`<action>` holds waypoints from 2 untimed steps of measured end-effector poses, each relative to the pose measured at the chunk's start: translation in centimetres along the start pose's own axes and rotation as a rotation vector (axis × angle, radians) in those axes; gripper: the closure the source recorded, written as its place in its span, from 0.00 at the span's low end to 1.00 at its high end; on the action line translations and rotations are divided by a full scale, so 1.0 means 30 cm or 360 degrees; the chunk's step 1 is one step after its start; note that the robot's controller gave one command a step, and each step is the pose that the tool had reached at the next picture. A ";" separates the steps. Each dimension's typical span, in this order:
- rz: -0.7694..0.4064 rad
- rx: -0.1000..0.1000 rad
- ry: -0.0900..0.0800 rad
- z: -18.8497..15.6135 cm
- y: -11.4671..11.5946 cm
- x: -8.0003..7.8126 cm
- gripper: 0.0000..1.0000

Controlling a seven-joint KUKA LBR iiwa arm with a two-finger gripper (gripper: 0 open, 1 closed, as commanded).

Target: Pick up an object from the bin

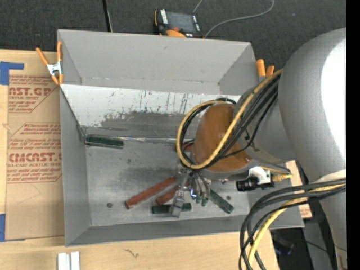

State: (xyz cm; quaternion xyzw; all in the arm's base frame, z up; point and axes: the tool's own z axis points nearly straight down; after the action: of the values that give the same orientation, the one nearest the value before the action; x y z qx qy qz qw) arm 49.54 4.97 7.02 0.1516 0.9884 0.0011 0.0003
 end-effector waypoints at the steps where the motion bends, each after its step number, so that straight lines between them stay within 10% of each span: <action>1: -0.0001 0.0001 0.0004 -0.008 -0.001 -0.002 1.00; 2: -0.0085 -0.0005 -0.0015 -0.538 0.102 -0.058 1.00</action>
Offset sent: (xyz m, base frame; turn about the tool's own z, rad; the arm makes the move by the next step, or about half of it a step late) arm 0.0000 0.0000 0.0000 0.0000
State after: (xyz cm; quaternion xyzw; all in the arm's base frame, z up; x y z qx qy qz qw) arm 52.11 7.33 23.16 0.1251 0.9921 0.0018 0.0051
